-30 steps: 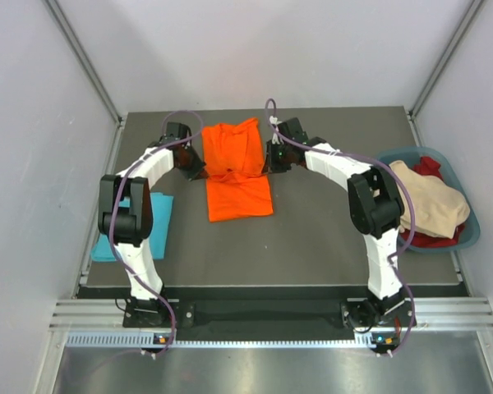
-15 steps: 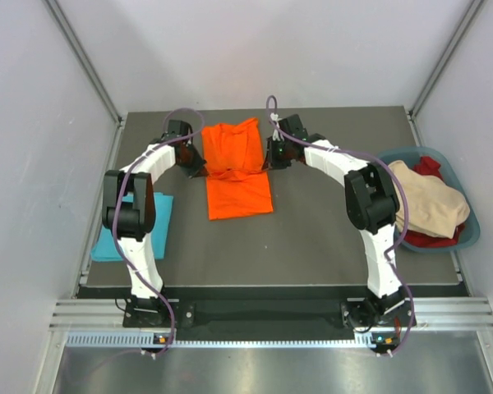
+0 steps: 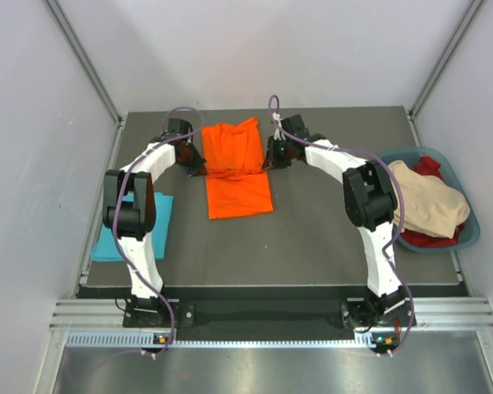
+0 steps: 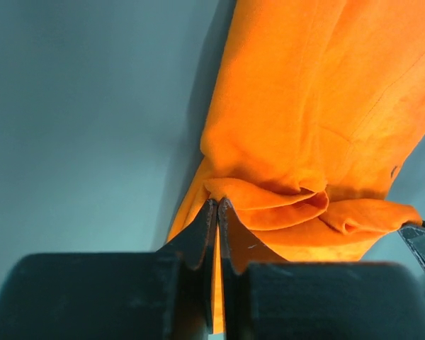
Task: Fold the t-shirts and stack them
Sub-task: Fold the tshirt
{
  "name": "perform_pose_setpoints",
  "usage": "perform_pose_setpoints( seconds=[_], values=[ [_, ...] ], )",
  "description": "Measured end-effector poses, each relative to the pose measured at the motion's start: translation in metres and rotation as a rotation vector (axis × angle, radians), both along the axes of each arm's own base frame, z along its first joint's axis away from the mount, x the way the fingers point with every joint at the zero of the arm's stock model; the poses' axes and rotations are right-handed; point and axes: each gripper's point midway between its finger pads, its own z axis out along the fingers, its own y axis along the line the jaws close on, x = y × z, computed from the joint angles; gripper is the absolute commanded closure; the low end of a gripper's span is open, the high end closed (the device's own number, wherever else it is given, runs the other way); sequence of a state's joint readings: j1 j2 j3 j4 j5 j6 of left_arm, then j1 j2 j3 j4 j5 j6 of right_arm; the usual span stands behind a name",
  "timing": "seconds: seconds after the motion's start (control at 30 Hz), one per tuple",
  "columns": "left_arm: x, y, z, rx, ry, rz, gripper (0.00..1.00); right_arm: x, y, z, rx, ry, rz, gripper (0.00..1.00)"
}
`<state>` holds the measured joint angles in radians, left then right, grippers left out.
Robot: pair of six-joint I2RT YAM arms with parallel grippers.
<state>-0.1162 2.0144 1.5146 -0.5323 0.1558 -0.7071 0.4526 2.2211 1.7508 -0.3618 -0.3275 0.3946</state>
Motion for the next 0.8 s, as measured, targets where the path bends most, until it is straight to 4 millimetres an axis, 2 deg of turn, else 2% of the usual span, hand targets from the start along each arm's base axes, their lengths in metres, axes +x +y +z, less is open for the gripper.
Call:
perform_pose_setpoints(
  seconds=[0.07, 0.17, 0.2, 0.27, 0.3, 0.4, 0.47, 0.53, 0.63, 0.8],
  values=[
    [0.0, 0.001, 0.001, 0.006, 0.003, 0.0, 0.82, 0.002, 0.002, 0.003, 0.013, -0.007, 0.006, 0.8],
    [0.003, 0.005, 0.004, 0.03, -0.005, 0.001, 0.71, 0.007, 0.005, 0.009, 0.03, -0.03, 0.01, 0.66],
    [0.004, 0.008, 0.006, 0.046, -0.013, 0.005, 0.68, 0.008, 0.005, 0.01, 0.03, -0.039, 0.012, 0.63],
    [0.002, 0.014, 0.012, 0.078, -0.024, 0.014, 0.68, 0.008, 0.003, 0.008, 0.027, -0.042, 0.013, 0.61],
    [0.0, 0.016, 0.018, 0.086, -0.041, 0.018, 0.69, 0.007, 0.002, 0.007, 0.025, -0.043, 0.011, 0.61],
    [-0.02, 0.016, 0.035, 0.085, -0.084, 0.007, 0.73, -0.005, -0.004, 0.002, 0.01, -0.022, 0.009, 0.7],
    [-0.033, 0.01, 0.045, 0.065, -0.112, -0.013, 0.78, -0.01, -0.007, 0.002, 0.006, -0.016, 0.01, 0.77],
    [-0.038, 0.0, 0.051, 0.045, -0.14, -0.043, 0.81, -0.012, -0.008, 0.005, 0.007, -0.019, 0.012, 0.78],
    [-0.04, -0.019, 0.046, 0.016, -0.144, -0.092, 0.83, -0.011, -0.006, 0.007, 0.014, -0.03, 0.016, 0.79],
    [-0.04, -0.037, 0.021, -0.02, -0.101, -0.137, 0.87, -0.011, -0.005, 0.008, 0.018, -0.03, 0.019, 0.79]
  ],
)
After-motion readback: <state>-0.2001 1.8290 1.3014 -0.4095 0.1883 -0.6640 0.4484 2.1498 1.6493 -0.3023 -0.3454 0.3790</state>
